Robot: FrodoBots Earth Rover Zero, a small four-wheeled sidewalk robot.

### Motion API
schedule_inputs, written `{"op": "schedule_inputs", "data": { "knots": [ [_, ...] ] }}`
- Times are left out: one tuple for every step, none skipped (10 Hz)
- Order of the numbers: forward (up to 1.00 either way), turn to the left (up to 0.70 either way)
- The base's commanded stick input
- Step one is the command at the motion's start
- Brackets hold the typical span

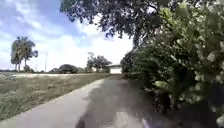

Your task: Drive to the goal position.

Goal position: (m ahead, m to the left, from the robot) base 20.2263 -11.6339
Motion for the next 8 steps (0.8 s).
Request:
{"op": "schedule_inputs", "data": {
  "knots": [
    [0.69, 0.34],
    [0.69, 0.33],
    [0.69, 0.12],
    [0.69, 0.03],
    [0.69, 0.03],
    [0.69, 0.03],
    [0.69, 0.03],
    [0.69, 0.03]
  ]
}}
